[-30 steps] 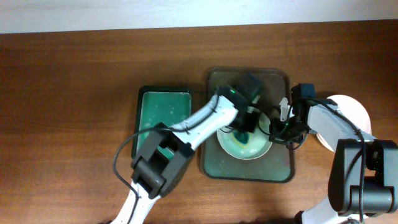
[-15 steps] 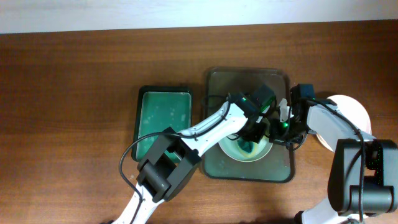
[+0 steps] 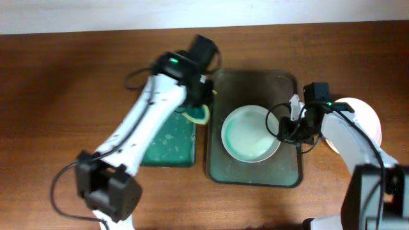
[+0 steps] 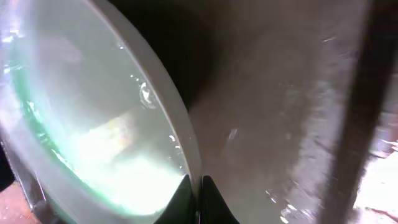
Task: Clean dirty plates on tray and stack at the side
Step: 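Return the sponge to the green tray with the left gripper, then lift the last plate with right gripper and place it on the stack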
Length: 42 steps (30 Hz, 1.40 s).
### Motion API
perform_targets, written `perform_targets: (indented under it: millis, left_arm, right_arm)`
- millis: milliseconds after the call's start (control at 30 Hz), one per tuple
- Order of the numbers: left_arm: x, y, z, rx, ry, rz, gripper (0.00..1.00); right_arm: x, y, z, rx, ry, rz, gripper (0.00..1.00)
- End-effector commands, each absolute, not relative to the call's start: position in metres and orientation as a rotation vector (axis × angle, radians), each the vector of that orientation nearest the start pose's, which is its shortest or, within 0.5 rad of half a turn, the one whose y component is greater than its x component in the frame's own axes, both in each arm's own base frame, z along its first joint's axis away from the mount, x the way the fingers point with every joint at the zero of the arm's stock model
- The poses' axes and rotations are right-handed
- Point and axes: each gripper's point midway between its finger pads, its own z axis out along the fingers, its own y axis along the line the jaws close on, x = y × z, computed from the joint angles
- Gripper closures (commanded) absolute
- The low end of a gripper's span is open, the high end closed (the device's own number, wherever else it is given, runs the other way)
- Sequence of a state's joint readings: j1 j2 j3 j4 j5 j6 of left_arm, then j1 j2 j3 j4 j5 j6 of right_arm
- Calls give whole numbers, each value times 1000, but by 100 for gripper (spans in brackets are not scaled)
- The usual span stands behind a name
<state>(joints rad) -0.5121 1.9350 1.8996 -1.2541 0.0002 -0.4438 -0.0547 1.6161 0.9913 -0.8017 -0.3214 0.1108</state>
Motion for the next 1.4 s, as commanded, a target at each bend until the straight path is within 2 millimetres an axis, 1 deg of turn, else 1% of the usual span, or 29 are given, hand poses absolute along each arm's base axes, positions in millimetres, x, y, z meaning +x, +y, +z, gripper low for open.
perform_targets:
  millis: [0,33,67,100,133,200,267,333,367,433,467,500,533,567,600,633,667,700,733,767,800,867,900,1000,1033,1100,1267,1367]
  left_arm:
    - [379,-176,158,53,2934,-82,100]
    - [377,-165,146,22,2960,-51,100]
    - [376,-159,138,9,2973,-37,100]
    - [374,-153,125,-10,2993,-22,100]
    - [373,-148,116,-21,3004,-13,100]
    - [369,-138,92,-50,3027,8,100]
    - [366,-133,70,-66,3034,14,100]
    - [357,-126,48,-79,3055,28,100]
    - [354,-124,44,-81,3064,33,98]
    - [352,-124,42,-81,3070,31,84]
    - [353,-128,46,-80,3066,-5,74]
    - [355,-132,50,-80,3061,-37,66]
    - [357,-137,58,-77,3047,-82,59]
    - [359,-140,69,-77,3028,-119,48]
    - [360,-141,79,-77,3007,-143,41]
    - [361,-141,91,-80,2982,-159,38]
    - [361,-140,102,-80,2960,-171,33]
    - [361,-139,117,-81,2922,-190,25]
    - [359,-139,131,-79,2890,-205,21]
    - [357,-138,147,-76,2851,-225,11]
    - [355,-137,158,-75,2822,-239,1]
    - [349,-135,188,-70,2746,-274,0]
    - [346,-134,199,-68,2716,-286,0]
    - [339,-131,229,-65,2631,-318,1]
    - [336,-130,236,-64,2613,-326,1]
    - [334,-129,243,-63,2590,-335,1]
    - [334,-129,243,-63,2591,-335,1]
    - [334,-129,243,-63,2590,-335,1]
  right_arm:
    - [306,27,82,218,2873,252,96]
    - [303,24,93,215,2841,139,96]
    - [301,21,101,219,2816,65,96]
    - [299,20,113,206,2775,-14,96]
    - [298,19,122,191,2742,-66,96]
    - [295,17,148,138,2636,-191,96]
    - [293,18,170,104,2540,-271,96]
    - [288,20,191,62,2454,-340,96]
    - [286,21,197,46,2423,-378,96]
    - [283,25,206,-11,2374,-467,96]
    - [282,27,209,-37,2355,-506,96]
    - [281,29,211,-63,2337,-542,96]
    - [280,32,212,-90,2325,-571,96]
    - [278,35,213,-120,2313,-604,96]
    - [276,38,213,-147,2305,-627,96]
    - [275,42,213,-179,2296,-648,96]
    - [273,46,214,-200,2288,-655,96]
    - [271,53,215,-239,2270,-663,96]
    - [270,56,217,-259,2256,-673,96]
    - [269,60,220,-280,2231,-691,96]
    - [267,63,224,-298,2202,-712,96]
    - [265,68,234,-325,2134,-763,96]
    - [264,69,239,-333,2104,-787,96]
    - [261,74,256,-345,1996,-856,96]
    - [260,76,261,-347,1967,-871,96]
    - [258,79,267,-352,1925,-893,96]
    - [257,75,278,-325,1869,-946,96]
    - [257,75,278,-325,1870,-946,96]
